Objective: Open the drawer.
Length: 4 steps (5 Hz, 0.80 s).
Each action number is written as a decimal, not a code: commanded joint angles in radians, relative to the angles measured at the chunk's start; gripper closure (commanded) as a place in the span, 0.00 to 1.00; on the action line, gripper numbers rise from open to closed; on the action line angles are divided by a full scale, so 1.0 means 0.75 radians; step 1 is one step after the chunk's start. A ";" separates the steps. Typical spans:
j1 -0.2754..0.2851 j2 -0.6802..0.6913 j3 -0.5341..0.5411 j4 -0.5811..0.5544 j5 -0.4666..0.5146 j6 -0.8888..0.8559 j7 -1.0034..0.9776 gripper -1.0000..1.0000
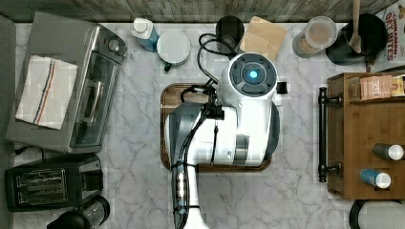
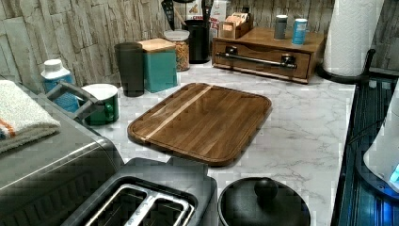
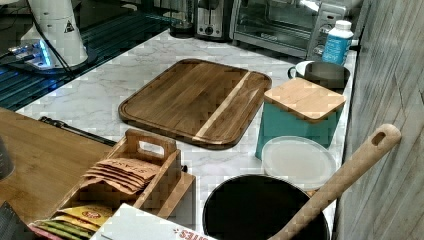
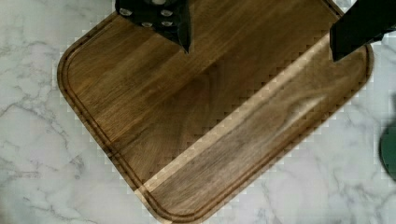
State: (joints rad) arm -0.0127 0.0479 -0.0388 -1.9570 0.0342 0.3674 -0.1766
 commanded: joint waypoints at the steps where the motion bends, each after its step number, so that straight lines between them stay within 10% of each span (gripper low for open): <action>1: -0.105 -0.163 -0.127 -0.203 0.022 0.022 -0.741 0.00; 4: -0.173 -0.110 -0.299 -0.352 -0.027 0.417 -1.243 0.00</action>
State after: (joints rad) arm -0.1158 -0.0208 -0.2277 -2.1719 0.0350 0.6558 -0.9917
